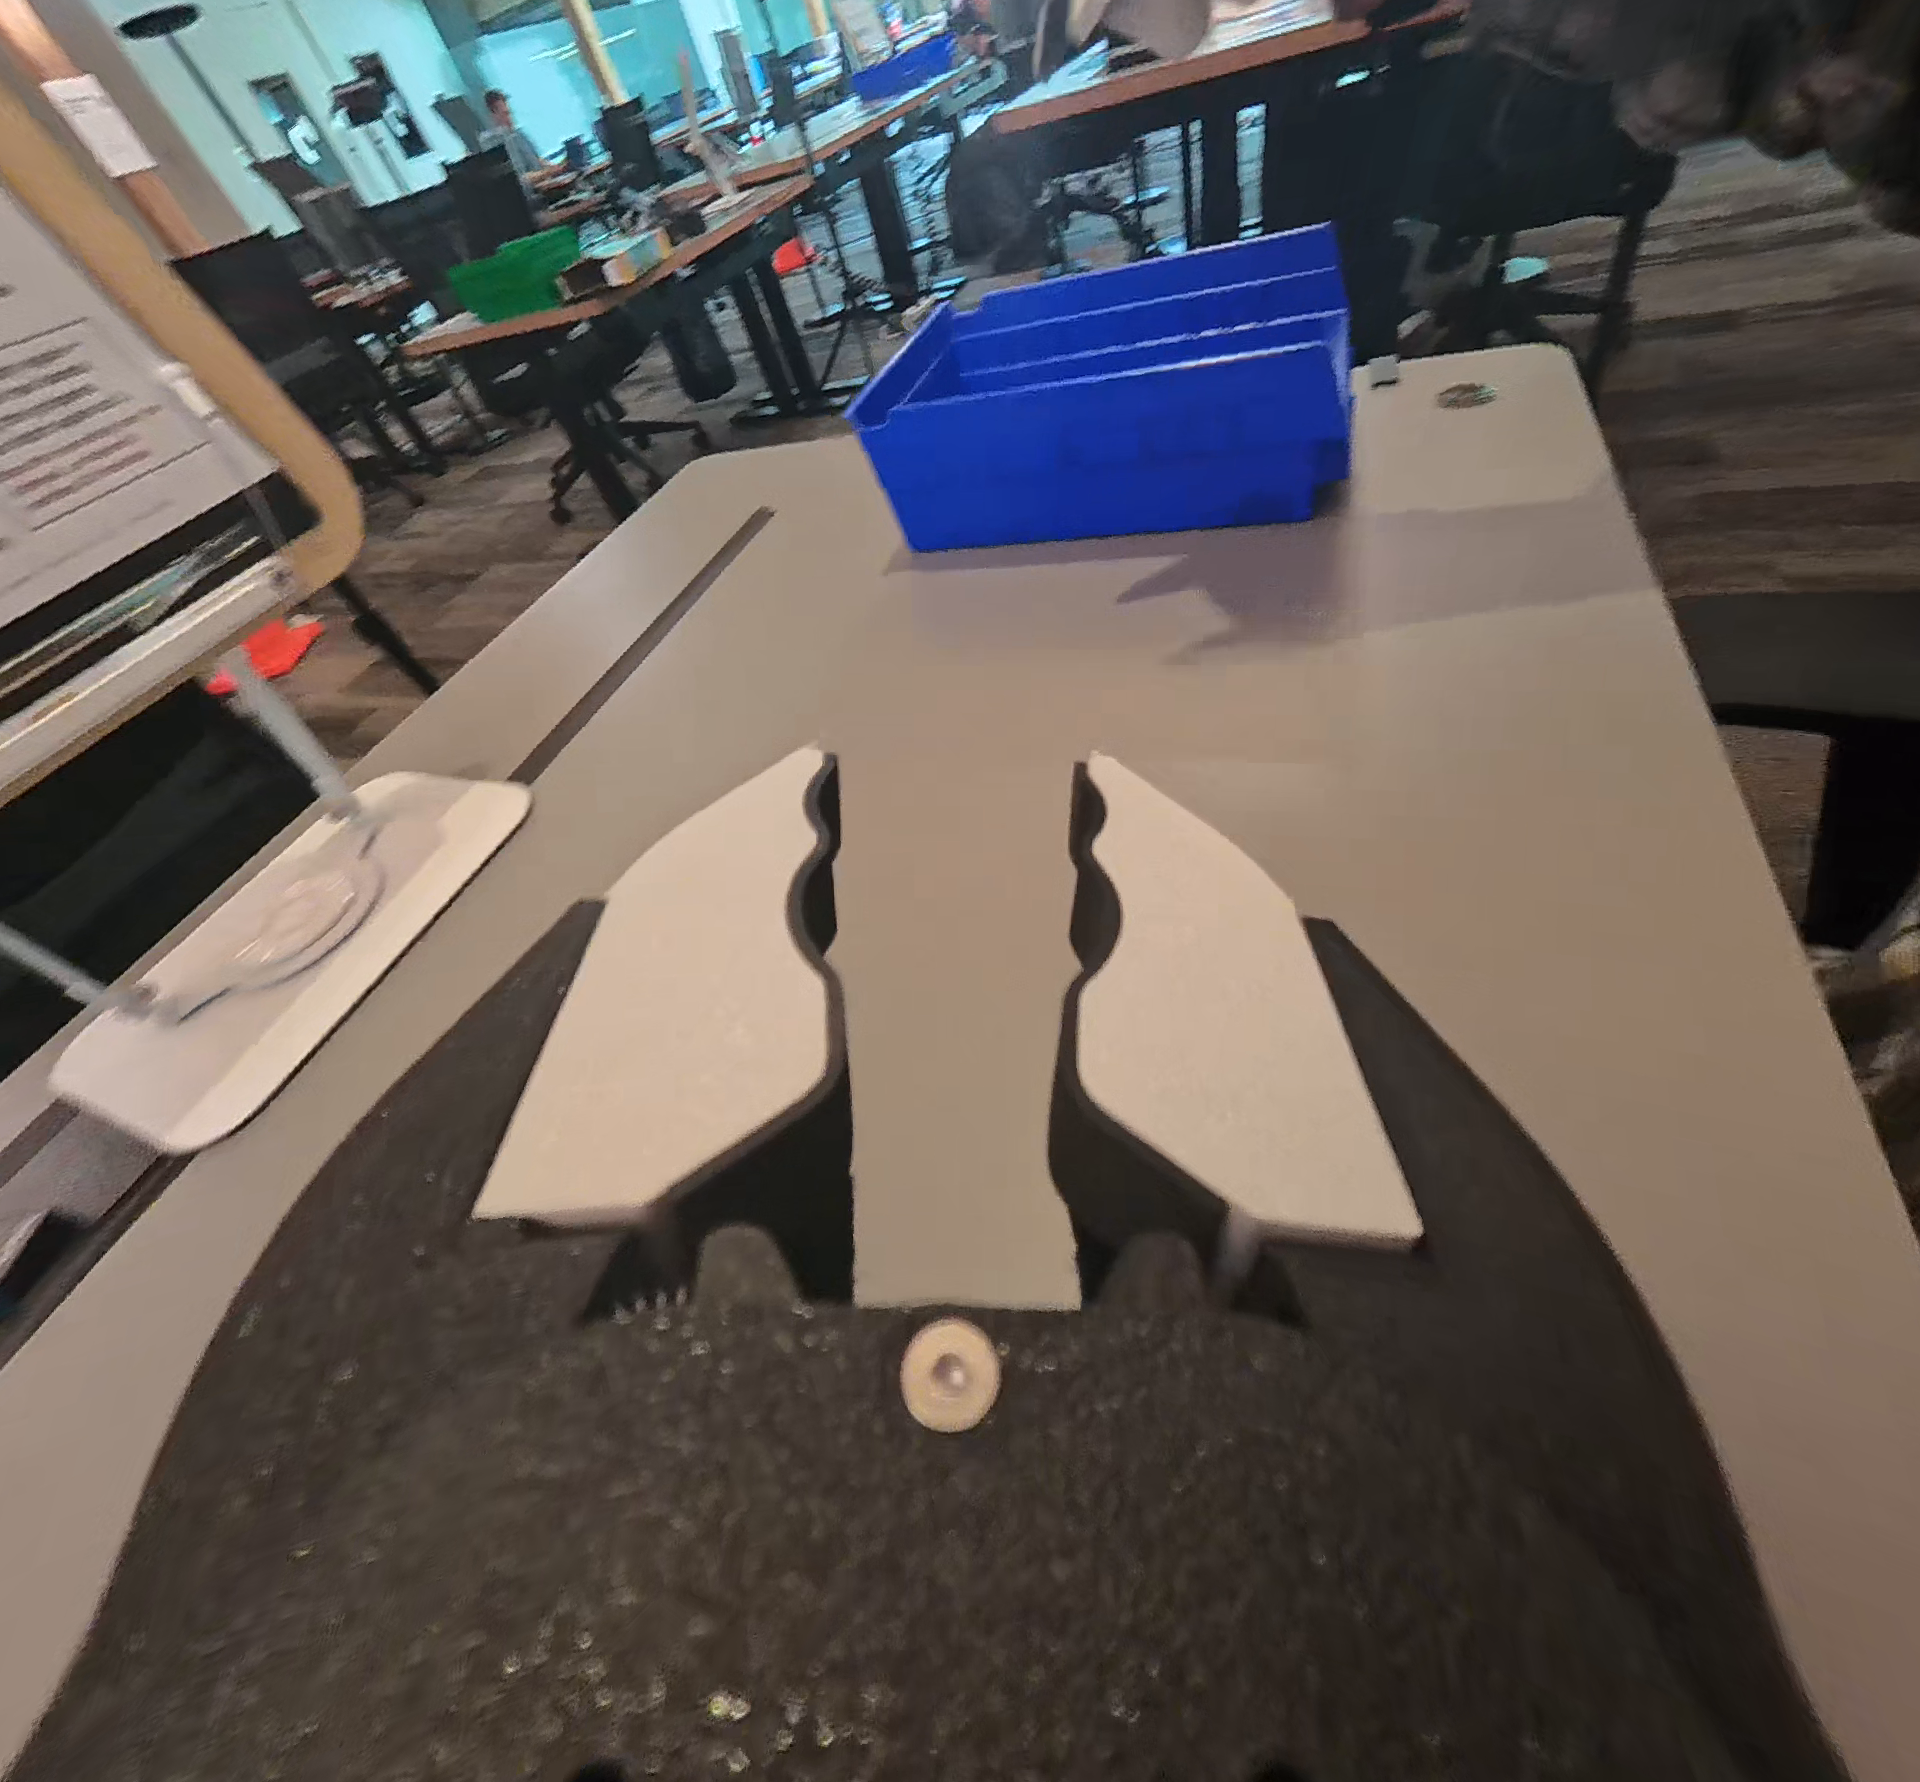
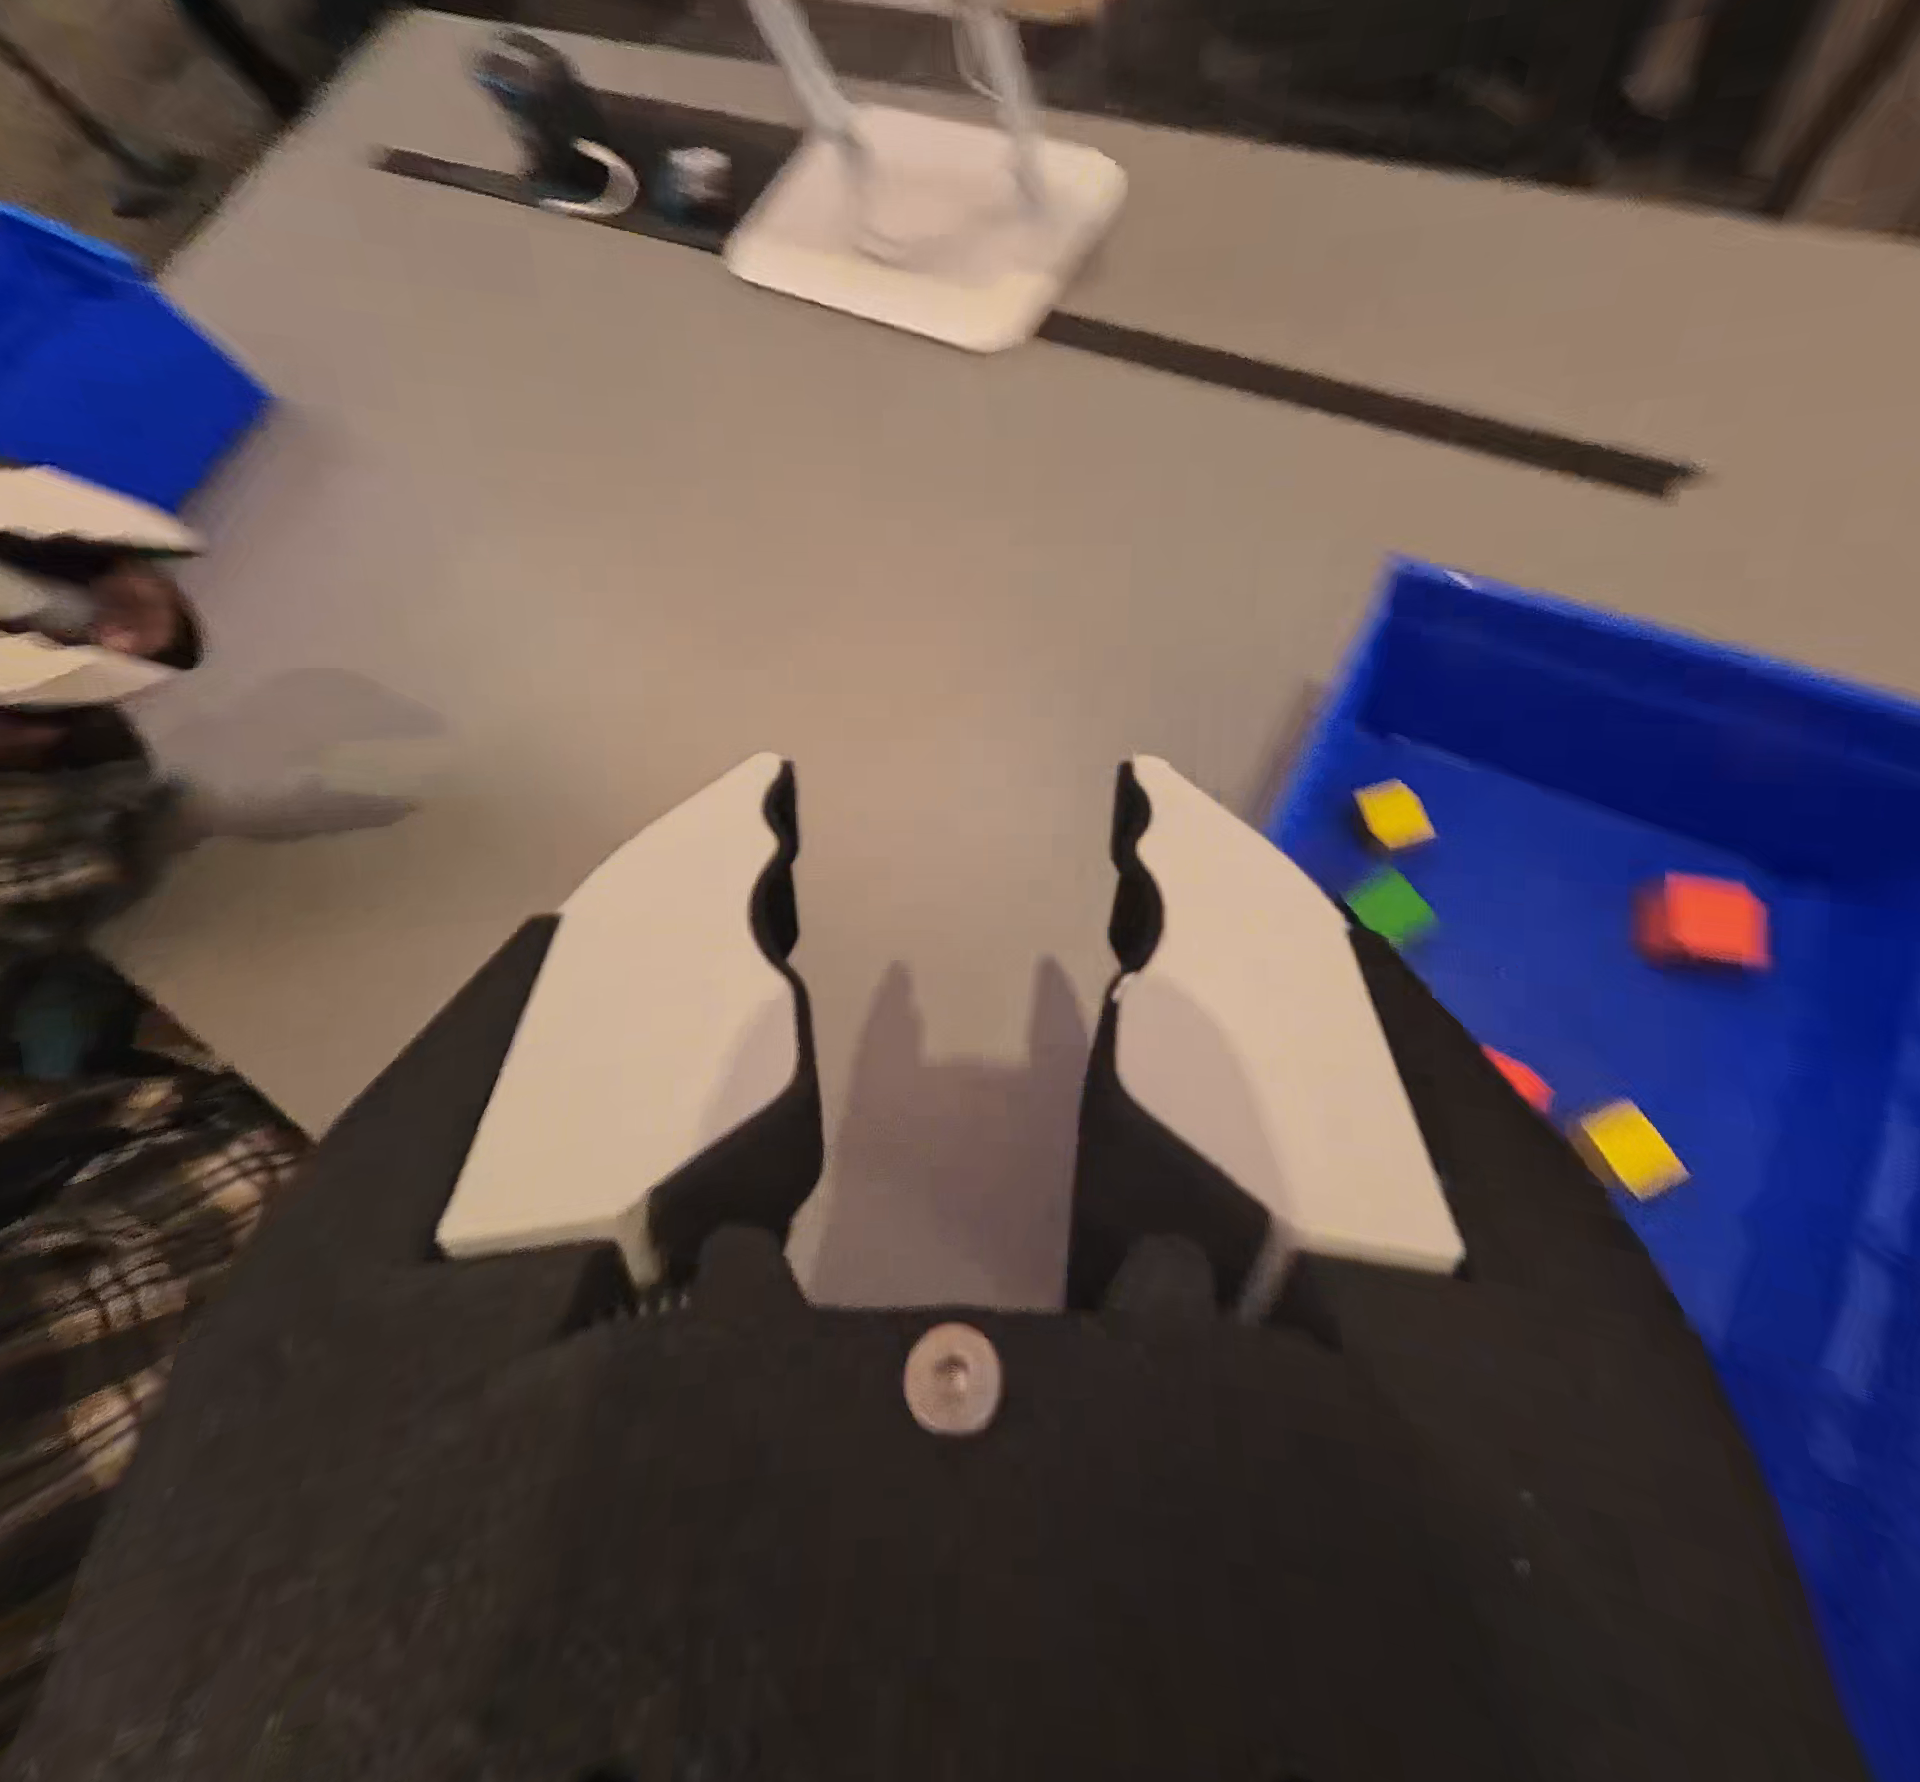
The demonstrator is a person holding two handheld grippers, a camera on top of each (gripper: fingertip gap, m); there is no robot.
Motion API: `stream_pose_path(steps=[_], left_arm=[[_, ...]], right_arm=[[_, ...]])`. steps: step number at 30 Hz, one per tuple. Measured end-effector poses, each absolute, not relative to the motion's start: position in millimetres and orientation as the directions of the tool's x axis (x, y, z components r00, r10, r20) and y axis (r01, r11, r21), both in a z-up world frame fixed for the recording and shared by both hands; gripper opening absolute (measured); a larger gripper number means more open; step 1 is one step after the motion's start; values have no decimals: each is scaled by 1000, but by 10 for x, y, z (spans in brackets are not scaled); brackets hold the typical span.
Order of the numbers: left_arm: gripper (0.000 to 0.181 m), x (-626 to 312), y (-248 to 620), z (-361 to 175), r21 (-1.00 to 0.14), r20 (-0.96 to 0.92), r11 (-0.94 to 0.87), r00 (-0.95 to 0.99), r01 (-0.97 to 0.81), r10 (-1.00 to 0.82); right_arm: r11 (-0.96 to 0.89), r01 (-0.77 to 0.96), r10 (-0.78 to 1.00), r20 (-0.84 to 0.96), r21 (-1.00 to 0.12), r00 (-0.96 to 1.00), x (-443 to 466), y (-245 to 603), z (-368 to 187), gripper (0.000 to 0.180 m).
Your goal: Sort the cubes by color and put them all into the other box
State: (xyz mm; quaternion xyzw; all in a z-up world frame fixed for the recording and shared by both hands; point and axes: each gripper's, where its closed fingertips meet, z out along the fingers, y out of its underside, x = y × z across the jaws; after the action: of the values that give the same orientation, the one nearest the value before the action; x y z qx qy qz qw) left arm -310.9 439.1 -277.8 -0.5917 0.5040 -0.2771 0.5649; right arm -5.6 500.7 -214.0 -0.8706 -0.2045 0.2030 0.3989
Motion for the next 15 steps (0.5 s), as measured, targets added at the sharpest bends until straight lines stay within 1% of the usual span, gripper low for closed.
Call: stream_pose_path(steps=[1, 3, 6, 9, 11, 13, 15], left_arm=[[42, -3202, 4430, -2776, -946, -241, 135, 360, -296, -901], [44, -3385, 4493, -2763, -947, -220, 95, 403, -308, -889], [48, -3659, 4509, -2696, -945, -201, 51, 450, -323, -870], [50, -3979, 4442, -2529, -931, -243, 59, 491, -360, -836], [54, -4272, 4387, -2396, -904, -299, 62, 521, -423, -799], [59, -4680, 4347, -2286, -863, -350, 24, 562, -505, -750], [61, -5171, 4308, -2228, -822, -368, -61, 610, -566, -701]], right_arm=[[-560, 203, 570, -196, -803, 798, -295, 4977, -2130, 62], [-494, 198, 671, -227, -846, 706, -776, 4929, -2171, 62], [-453, 159, 773, -297, -877, 561, -1426, 4883, -2367, 67], [-414, 123, 825, -315, -902, 468, -1895, 4878, -2603, 70], [-388, 88, 844, -315, -917, 434, -2116, 4895, -2740, 70], [-397, 62, 849, -340, -916, 405, -2292, 4897, -2875, 71], [-423, 40, 845, -378, -905, 379, -2431, 4884, -2970, 71]])
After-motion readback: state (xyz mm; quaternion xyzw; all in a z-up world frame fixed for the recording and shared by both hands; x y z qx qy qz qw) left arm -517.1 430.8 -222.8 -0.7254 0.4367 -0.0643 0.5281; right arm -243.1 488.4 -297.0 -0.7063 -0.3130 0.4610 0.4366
